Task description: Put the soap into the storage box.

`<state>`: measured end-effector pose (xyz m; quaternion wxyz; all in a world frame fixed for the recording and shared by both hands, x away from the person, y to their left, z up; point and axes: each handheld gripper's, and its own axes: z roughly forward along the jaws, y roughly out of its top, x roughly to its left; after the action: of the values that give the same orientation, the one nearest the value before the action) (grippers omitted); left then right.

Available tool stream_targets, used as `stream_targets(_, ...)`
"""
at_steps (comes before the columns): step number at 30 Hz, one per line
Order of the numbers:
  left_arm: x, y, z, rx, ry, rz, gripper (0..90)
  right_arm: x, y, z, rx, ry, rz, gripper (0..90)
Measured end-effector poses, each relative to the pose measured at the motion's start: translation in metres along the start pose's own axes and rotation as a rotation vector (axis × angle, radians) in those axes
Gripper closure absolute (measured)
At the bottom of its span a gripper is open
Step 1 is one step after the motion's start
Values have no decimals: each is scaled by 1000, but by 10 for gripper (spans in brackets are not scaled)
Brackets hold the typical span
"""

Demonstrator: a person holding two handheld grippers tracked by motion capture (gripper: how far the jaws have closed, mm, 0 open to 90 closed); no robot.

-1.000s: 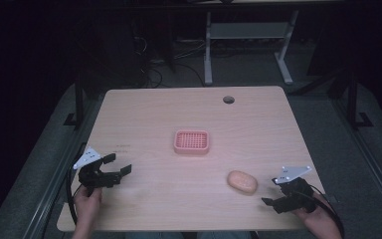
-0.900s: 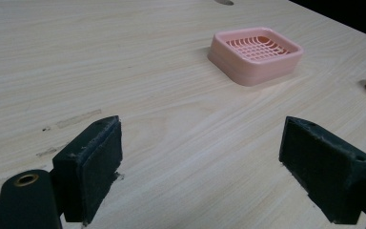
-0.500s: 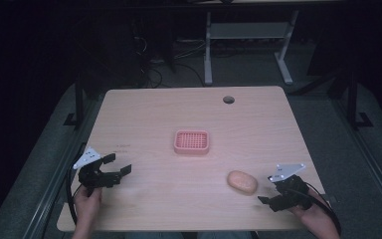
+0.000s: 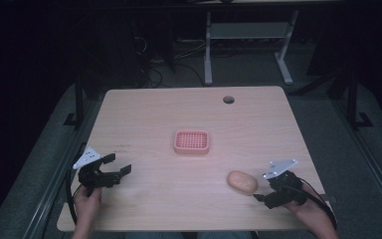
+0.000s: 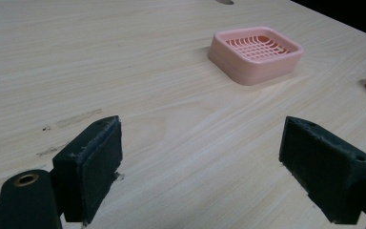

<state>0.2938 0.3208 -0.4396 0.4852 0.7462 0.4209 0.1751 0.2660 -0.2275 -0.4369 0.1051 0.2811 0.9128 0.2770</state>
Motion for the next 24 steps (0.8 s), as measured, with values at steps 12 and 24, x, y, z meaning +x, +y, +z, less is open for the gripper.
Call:
stream_targets(12, 0, 0, 0, -3, 0, -3, 142, 1, 21, 7, 37, 19, -54, 225)
stream_targets(24, 1, 0, 0, -1, 4, 2, 142, 1, 44, 22, 107, 43, -104, 226)
